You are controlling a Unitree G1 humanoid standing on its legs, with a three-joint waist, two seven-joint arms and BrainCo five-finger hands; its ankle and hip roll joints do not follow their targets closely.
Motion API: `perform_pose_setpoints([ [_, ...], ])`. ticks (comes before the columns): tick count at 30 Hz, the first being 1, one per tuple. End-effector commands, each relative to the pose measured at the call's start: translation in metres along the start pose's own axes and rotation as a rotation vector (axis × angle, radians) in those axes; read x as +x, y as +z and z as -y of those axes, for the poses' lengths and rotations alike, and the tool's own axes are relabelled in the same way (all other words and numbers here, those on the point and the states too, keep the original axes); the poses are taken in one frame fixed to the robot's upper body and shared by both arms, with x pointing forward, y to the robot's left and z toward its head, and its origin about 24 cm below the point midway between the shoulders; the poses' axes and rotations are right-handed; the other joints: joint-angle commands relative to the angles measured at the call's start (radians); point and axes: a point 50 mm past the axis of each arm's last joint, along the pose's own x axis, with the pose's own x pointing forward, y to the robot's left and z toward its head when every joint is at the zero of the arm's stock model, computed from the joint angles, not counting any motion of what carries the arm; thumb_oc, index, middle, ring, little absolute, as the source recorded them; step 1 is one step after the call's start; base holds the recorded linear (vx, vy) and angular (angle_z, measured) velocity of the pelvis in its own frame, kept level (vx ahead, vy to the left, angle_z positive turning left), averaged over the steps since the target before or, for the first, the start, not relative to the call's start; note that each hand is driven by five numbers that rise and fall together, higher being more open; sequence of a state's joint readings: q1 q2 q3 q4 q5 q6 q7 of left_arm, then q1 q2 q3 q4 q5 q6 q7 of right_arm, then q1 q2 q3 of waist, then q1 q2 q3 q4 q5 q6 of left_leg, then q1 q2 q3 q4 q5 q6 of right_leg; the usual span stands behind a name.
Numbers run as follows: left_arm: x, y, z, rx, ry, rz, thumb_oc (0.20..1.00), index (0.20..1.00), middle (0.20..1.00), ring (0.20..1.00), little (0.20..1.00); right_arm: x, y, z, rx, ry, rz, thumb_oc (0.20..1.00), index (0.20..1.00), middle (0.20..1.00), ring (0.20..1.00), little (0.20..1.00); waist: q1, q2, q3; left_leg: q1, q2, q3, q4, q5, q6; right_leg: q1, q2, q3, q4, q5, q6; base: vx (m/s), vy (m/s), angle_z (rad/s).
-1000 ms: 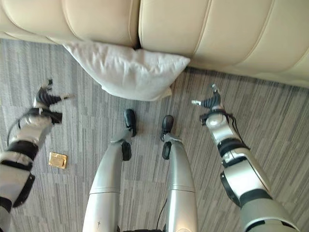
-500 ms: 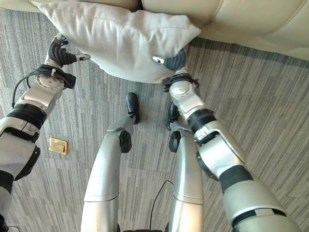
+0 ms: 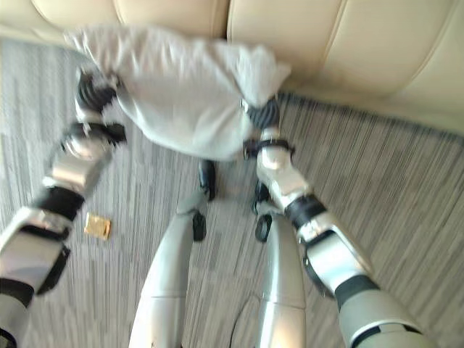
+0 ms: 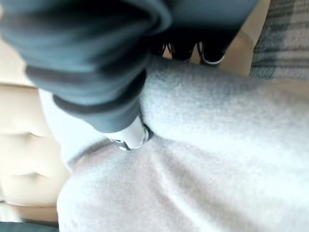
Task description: Pick up all the scattered cushions and arrange them neatly on the sofa.
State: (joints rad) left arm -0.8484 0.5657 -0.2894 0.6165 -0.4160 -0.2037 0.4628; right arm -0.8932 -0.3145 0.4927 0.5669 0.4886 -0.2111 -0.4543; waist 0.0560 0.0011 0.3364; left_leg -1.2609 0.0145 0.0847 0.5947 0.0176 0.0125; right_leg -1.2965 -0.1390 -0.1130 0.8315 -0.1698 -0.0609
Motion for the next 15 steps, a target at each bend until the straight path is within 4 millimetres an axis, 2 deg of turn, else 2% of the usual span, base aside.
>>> perform_pose_setpoints([
  [1,-0.009,0.019,0.002,-0.106,0.031,0.144,0.200,0.200,0.200,0.200,0.200,-0.012,0.042,-0.045,0.127,0.194,0.229,0.200,0.200,0.200,0.200,0.200,-0.028,0.012,-0.046,0.079,-0.034,-0.051,0.014,-0.172,-0.010,0.102,0.020,0.088,-0.185,0.058,0.117,-0.04,-0.013,-0.05],
  [7,-0.058,-0.010,0.009,-0.124,0.003,0.096,0.200,0.200,0.200,0.200,0.200,-0.050,0.007,-0.036,0.184,0.243,0.132,0.200,0.200,0.200,0.200,0.200,-0.041,-0.014,-0.031,0.337,-0.035,-0.055,-0.122,-0.164,-0.010,0.353,0.027,0.068,-0.349,0.116,0.140,-0.01,-0.002,-0.10],
  [8,-0.071,-0.020,0.009,-0.111,-0.008,0.071,0.200,0.200,0.200,0.200,0.200,-0.067,-0.009,-0.033,0.224,0.252,0.077,0.200,0.200,0.200,0.200,0.200,-0.046,-0.026,-0.035,0.432,-0.033,-0.054,-0.168,-0.160,-0.013,0.445,0.028,0.061,-0.400,0.128,0.147,0.05,-0.015,-0.17],
  [10,-0.079,-0.027,0.009,-0.108,-0.012,0.048,0.200,0.200,0.200,0.200,0.200,-0.075,-0.014,-0.032,0.249,0.267,0.052,0.200,0.200,0.200,0.200,0.200,-0.049,-0.030,-0.032,0.497,-0.033,-0.052,-0.201,-0.157,-0.013,0.508,0.031,0.061,-0.437,0.136,0.150,0.07,-0.034,-0.27],
  [11,-0.091,-0.035,0.006,-0.082,-0.022,0.032,0.200,0.200,0.200,0.200,0.200,-0.088,-0.024,-0.028,0.267,0.272,0.019,0.200,0.200,0.200,0.200,0.200,-0.055,-0.043,-0.040,0.585,-0.033,-0.040,-0.259,-0.120,-0.012,0.593,0.029,0.051,-0.497,0.169,0.146,0.11,-0.067,-0.22],
  [15,-0.108,-0.043,0.001,-0.040,-0.043,0.014,0.200,0.200,0.200,0.200,0.200,-0.103,-0.029,-0.019,0.286,0.288,0.001,0.200,0.200,0.200,0.200,0.200,-0.058,-0.053,-0.056,0.731,-0.028,-0.034,-0.327,-0.108,-0.015,0.736,0.038,0.045,-0.562,0.172,0.152,0.13,-0.062,-0.19],
])
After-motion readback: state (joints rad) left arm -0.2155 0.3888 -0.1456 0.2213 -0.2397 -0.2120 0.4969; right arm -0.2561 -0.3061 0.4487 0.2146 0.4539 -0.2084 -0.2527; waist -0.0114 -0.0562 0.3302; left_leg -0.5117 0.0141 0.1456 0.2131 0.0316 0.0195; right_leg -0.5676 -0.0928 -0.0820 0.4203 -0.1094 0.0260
